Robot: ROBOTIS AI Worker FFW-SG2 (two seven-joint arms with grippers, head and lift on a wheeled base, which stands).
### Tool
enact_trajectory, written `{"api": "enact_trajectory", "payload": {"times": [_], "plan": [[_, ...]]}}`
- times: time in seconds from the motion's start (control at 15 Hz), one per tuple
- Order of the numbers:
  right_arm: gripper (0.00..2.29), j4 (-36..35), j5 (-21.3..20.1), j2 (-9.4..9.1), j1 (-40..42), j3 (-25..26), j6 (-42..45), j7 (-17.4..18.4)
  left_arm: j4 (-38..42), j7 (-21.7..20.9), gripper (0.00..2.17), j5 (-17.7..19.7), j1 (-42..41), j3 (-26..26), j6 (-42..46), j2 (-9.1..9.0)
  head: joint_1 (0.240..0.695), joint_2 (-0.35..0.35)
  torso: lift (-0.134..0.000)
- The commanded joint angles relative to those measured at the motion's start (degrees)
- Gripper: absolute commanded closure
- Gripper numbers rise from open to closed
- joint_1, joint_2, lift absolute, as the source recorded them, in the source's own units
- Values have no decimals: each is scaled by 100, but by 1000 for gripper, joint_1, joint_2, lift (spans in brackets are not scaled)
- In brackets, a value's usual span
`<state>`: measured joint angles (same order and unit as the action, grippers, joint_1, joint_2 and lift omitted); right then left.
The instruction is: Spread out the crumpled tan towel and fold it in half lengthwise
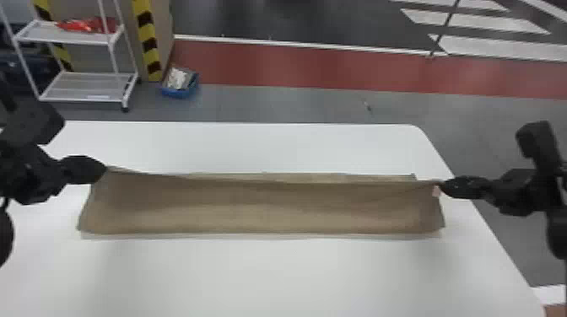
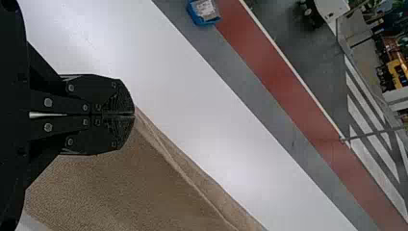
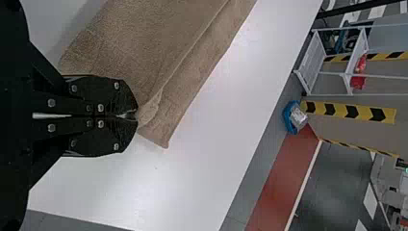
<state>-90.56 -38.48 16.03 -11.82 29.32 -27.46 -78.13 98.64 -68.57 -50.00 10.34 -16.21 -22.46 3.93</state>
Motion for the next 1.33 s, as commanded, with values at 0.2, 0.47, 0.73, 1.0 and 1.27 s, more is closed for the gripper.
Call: {"api": "enact_trajectory", "payload": {"times": [0.2, 0.47, 0.73, 1.0, 1.27], "plan": [[1396, 364, -134, -4, -471, -296, -239, -19, -864, 107, 1976, -177, 513, 215, -35, 188, 695, -132, -124], [1396, 328, -46, 14, -629, -225, -485, -19, -917, 116, 1973, -177, 539, 206, -35, 293, 695, -117, -124], [1396, 161, 130, 102, -690, -120, -643, -19, -943, 116, 1973, -151, 548, 135, -35, 372, 695, -114, -124], [1396, 214, -11, 75, -796, -392, -696, -19, -987, 107, 1973, -168, 548, 179, -35, 416, 695, -107, -124], [1396, 539, -415, 49, -945, -867, -749, -19, -1031, 99, 1973, -177, 548, 232, -52, 407, 695, -90, -124]]}}
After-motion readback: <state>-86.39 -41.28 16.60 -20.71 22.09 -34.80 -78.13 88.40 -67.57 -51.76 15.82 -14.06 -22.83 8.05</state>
